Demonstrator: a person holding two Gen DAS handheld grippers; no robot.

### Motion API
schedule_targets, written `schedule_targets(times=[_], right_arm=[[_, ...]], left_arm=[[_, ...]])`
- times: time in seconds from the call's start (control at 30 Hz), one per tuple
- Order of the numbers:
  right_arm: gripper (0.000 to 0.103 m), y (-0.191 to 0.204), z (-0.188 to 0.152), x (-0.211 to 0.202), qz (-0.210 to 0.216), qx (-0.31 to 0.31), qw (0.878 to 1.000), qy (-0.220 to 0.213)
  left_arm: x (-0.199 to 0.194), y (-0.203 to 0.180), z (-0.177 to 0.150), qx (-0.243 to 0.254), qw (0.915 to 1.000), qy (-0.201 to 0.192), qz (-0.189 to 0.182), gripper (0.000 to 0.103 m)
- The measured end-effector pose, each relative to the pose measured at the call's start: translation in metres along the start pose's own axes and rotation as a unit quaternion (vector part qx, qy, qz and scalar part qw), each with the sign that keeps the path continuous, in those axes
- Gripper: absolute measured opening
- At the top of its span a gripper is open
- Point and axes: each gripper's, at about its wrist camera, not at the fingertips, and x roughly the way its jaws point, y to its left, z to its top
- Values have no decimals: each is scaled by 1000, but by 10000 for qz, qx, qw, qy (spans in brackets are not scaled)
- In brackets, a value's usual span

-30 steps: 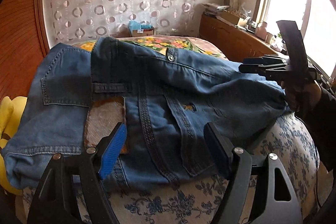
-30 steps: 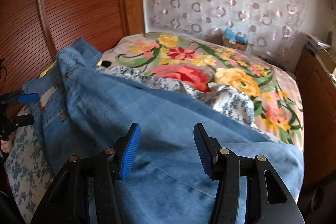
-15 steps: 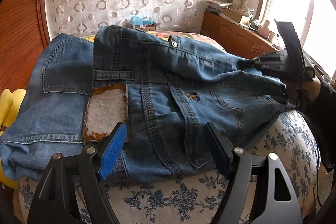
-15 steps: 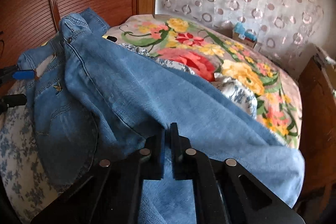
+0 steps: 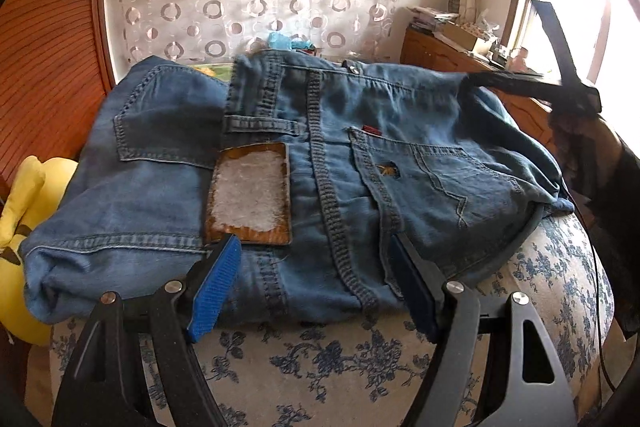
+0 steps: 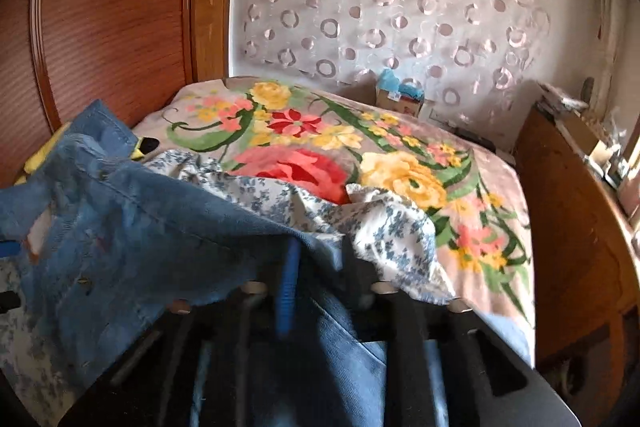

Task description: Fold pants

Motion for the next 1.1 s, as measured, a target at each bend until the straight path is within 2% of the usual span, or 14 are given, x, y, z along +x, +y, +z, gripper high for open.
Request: schedule_targets(times=[0.13, 0.3, 0.53, 0.8, 0.97, 1.03, 1.1], right_arm=[[38, -13, -24, -39, 156, 128, 9998, 11], [39, -13, -56, -75, 431, 198, 9987, 193], [39, -16, -92, -113, 464, 551, 9966, 391], [39, -17, -132, -109, 570, 1063, 9898, 760], [39, -11, -136, -97, 698, 1214, 9872, 762], [42, -12, -134, -89, 711, 1305, 9860, 758], [43, -10, -132, -83, 679, 1301, 9864, 743]], left_arm=[[-4, 8, 2, -67, 9999, -68, 60, 77], [-7, 16, 4, -135, 9997, -113, 159, 77], [-8, 19, 3, -136, 9995, -133, 241, 77], [-10, 23, -1, -118, 9995, -113, 263, 77], [-11, 25, -4, -91, 9994, -96, 306, 77], [-11, 26, -5, -98, 9994, -92, 322, 76], [-10, 28, -6, -107, 9993, -74, 340, 73]])
